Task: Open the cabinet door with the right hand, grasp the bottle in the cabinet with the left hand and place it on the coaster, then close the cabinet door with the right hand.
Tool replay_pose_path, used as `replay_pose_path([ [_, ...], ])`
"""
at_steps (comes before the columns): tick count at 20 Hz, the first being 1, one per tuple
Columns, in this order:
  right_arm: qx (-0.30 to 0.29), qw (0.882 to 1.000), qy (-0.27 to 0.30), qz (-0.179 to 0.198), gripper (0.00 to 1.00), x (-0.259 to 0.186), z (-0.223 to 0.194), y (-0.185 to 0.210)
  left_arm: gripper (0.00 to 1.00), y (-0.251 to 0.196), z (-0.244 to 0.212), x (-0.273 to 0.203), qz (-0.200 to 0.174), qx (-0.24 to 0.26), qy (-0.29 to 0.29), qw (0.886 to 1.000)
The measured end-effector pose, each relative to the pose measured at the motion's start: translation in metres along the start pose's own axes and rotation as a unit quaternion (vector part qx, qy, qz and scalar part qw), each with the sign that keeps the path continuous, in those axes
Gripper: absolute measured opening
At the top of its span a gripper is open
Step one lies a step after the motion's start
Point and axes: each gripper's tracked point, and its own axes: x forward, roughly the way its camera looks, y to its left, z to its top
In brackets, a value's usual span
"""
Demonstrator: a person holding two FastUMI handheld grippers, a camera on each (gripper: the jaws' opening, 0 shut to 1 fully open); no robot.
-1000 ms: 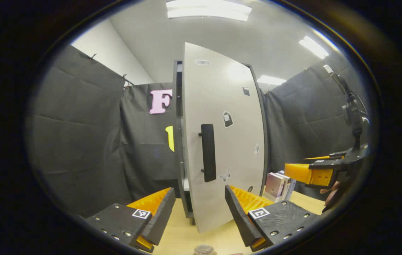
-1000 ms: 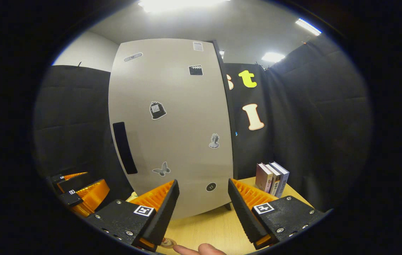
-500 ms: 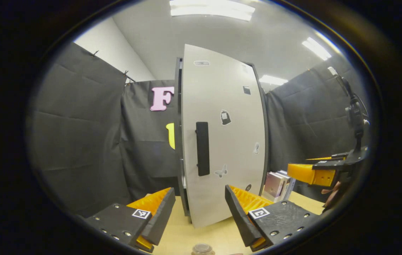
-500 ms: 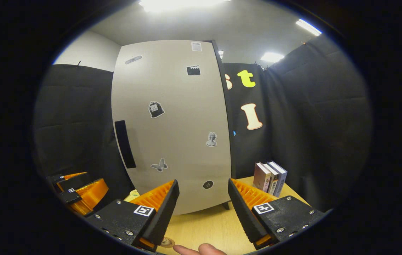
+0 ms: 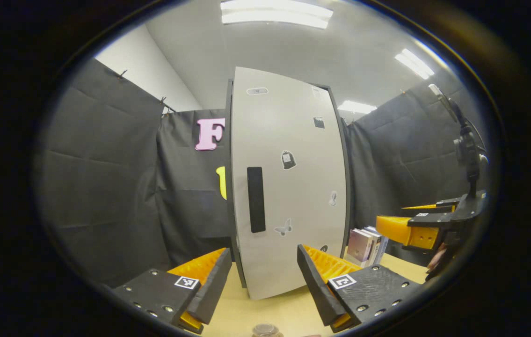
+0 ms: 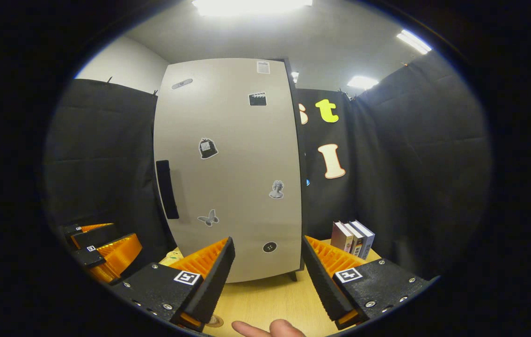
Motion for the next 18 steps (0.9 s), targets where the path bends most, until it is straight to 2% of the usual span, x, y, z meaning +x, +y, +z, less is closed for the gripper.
replay_pose_path([
  [7, 0.010, 1.000, -0.013, -0.009, 0.93, -0.005, 0.009, -0.008, 0.83, -0.001, 0.006, -0.002, -0.007, -0.001, -0.005, 1.000],
  [11, 0.011, 1.000, -0.019, -0.014, 0.93, -0.007, 0.010, -0.013, 0.83, -0.004, 0.002, 0.003, -0.002, -0.009, 0.001, 1.000],
  [18, 0.006, 1.000, -0.013, -0.017, 0.92, -0.014, 0.005, -0.018, 0.83, -0.008, 0.007, -0.002, -0.011, 0.006, -0.006, 1.000],
])
